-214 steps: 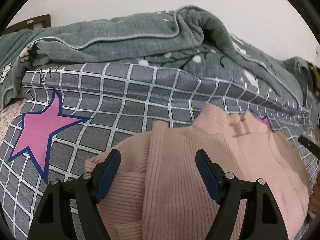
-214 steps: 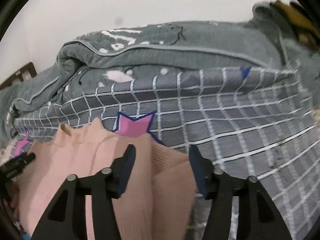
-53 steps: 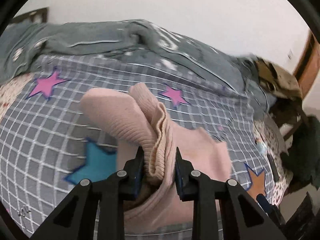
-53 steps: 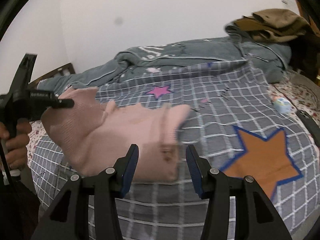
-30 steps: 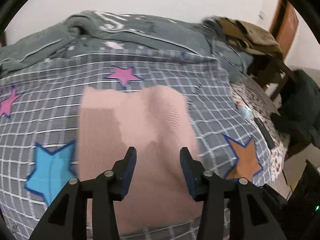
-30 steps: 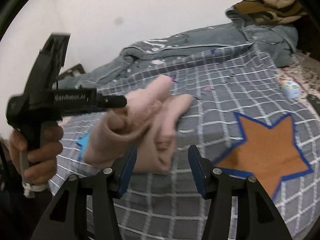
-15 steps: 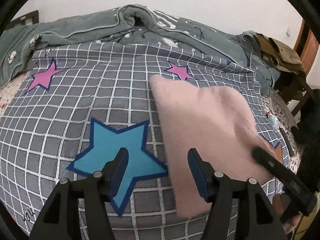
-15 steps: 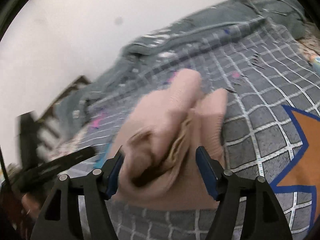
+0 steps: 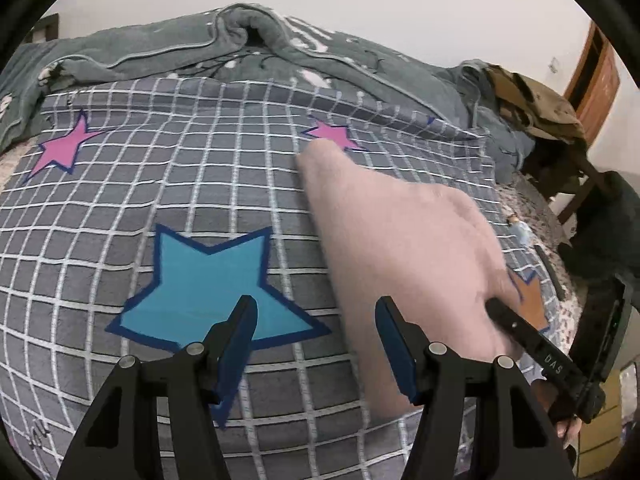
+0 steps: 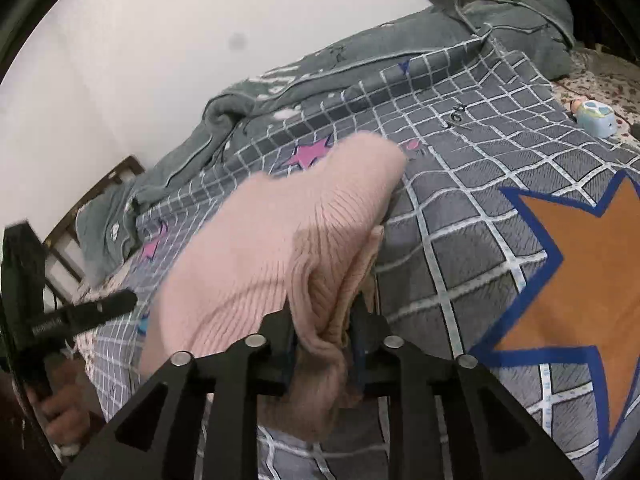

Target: Fold small clothes

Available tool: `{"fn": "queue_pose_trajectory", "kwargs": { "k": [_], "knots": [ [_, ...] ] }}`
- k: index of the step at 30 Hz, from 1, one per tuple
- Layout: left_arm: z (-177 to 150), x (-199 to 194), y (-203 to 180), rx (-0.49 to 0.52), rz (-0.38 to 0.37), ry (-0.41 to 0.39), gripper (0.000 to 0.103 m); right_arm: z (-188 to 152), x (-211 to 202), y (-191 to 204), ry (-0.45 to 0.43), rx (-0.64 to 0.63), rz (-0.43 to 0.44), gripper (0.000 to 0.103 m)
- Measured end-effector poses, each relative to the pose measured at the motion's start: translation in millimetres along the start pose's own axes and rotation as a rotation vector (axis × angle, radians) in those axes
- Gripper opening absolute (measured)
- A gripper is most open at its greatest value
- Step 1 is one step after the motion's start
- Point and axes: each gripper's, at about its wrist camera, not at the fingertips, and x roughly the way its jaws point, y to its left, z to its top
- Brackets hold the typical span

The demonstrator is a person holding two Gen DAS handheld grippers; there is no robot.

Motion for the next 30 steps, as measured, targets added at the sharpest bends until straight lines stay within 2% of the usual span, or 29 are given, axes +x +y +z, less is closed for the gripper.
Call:
{"fn": "queue_pose_trajectory", "kwargs": {
  "k": [2, 4, 6, 8, 9, 10, 15, 19, 21, 23, 24, 25, 30],
  "knots": [
    [1.7, -1.6, -5.7, 0.008, -0.028, -0.006, 0.06, 5.1, -14.8, 8.1, -0.033, -0.048, -0.035, 0.032],
    [3.9, -1.2, -13.9, 0.015, -0.058, -0.005, 0.061, 8.2, -31.1, 18.2, -0.096, -0.092, -0.05, 0.032],
    [4.0, 3.1, -23.9, 0.028, -0.084, 0.005, 0.061, 7.8, -36.9, 27.3, -0.119, -0.15, -0.068, 0.032],
    [2.1, 9.8, -31.1, 0.041, -0.087, 0.02, 0.061, 1.5, -29.8, 33.4, -0.101, -0.201, -0.112, 0.03],
    [-1.2, 16.1, -35.5, 0.05, -0.072, 0.032, 0.061, -4.0, -24.9, 33.1, -0.085, -0.218, -0.129, 0.019],
    [-3.9, 19.2, -36.8, 0.055, -0.068, 0.039, 0.06, -9.7, -23.4, 31.4, -0.086, -0.235, -0.145, 0.013],
    [-27.4, 45.5, -39.2, 0.086, -0.051, 0.133, 0.061, -32.5, -9.9, 17.3, -0.037, -0.254, -0.204, 0.011],
    [-27.6, 39.7, -31.8, 0.068, -0.074, 0.134, 0.063, -30.3, -14.6, 20.6, -0.028, -0.271, -0.194, 0.011],
    [-21.0, 33.1, -26.9, 0.053, -0.088, 0.12, 0.063, -20.0, -25.4, 21.9, -0.043, -0.266, -0.152, 0.016],
    [-13.0, 28.7, -24.1, 0.048, -0.086, 0.099, 0.062, -8.4, -32.0, 23.7, -0.061, -0.252, -0.121, 0.031],
    [-7.0, 27.3, -23.3, 0.049, -0.089, 0.09, 0.062, -2.2, -33.2, 24.9, -0.067, -0.248, -0.11, 0.043],
    [-2.0, 27.5, -23.1, 0.048, -0.091, 0.088, 0.062, 8.4, -32.7, 26.6, -0.071, -0.242, -0.098, 0.047],
    [25.8, 39.5, -19.1, 0.006, -0.143, 0.089, 0.061, 42.9, -9.7, 21.4, -0.038, -0.166, -0.078, 0.049]
  ]
}}
